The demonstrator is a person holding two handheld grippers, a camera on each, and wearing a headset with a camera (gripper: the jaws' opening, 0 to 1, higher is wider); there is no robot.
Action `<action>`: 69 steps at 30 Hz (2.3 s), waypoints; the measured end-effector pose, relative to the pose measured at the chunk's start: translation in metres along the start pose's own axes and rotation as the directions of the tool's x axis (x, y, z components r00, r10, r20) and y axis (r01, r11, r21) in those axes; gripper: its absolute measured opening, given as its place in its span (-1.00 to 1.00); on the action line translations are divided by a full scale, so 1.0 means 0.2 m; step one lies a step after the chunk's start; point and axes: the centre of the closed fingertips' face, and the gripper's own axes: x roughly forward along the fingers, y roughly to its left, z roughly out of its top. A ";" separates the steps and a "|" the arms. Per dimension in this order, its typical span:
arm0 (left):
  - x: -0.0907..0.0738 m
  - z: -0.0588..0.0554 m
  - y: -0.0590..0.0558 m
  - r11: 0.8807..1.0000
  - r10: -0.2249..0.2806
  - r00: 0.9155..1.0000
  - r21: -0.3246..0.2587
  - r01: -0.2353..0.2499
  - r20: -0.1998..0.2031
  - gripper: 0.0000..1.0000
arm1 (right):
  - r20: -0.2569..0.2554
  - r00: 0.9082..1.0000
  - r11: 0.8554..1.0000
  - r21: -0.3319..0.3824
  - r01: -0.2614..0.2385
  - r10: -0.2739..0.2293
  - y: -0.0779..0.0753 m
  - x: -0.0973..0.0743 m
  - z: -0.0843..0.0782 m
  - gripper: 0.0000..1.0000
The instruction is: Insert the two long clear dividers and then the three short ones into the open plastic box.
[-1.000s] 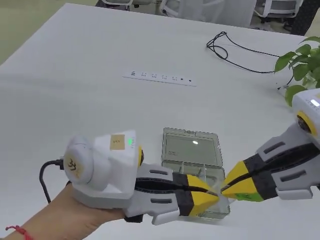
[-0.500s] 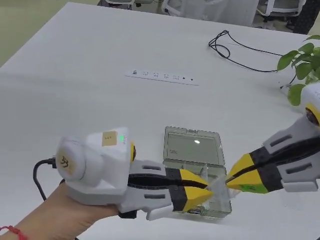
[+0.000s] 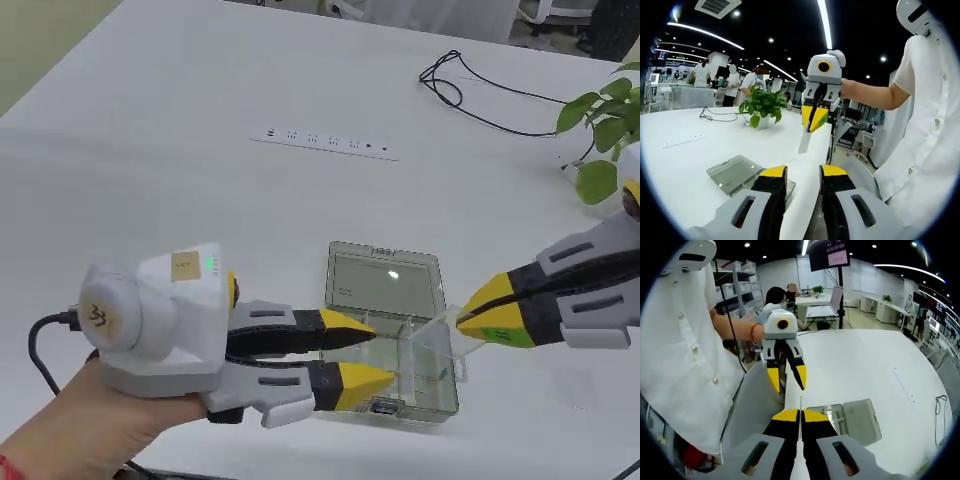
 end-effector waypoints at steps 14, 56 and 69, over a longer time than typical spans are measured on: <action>-0.06 -0.09 0.12 0.995 0.098 0.995 -0.007 -0.099 -0.029 -0.01 | -0.063 0.996 0.998 -0.009 0.063 -0.063 -0.16 0.06 -0.11 -0.95; -0.09 -0.29 0.27 0.977 0.185 0.977 -0.089 -0.194 -0.105 0.94 | -0.101 0.994 0.999 0.013 0.046 -0.044 -0.34 0.43 -0.47 -0.95; -0.08 -0.28 0.27 0.977 0.181 0.978 -0.094 -0.191 -0.102 0.94 | -0.076 0.997 0.999 0.015 0.034 -0.032 -0.35 0.44 -0.47 -0.96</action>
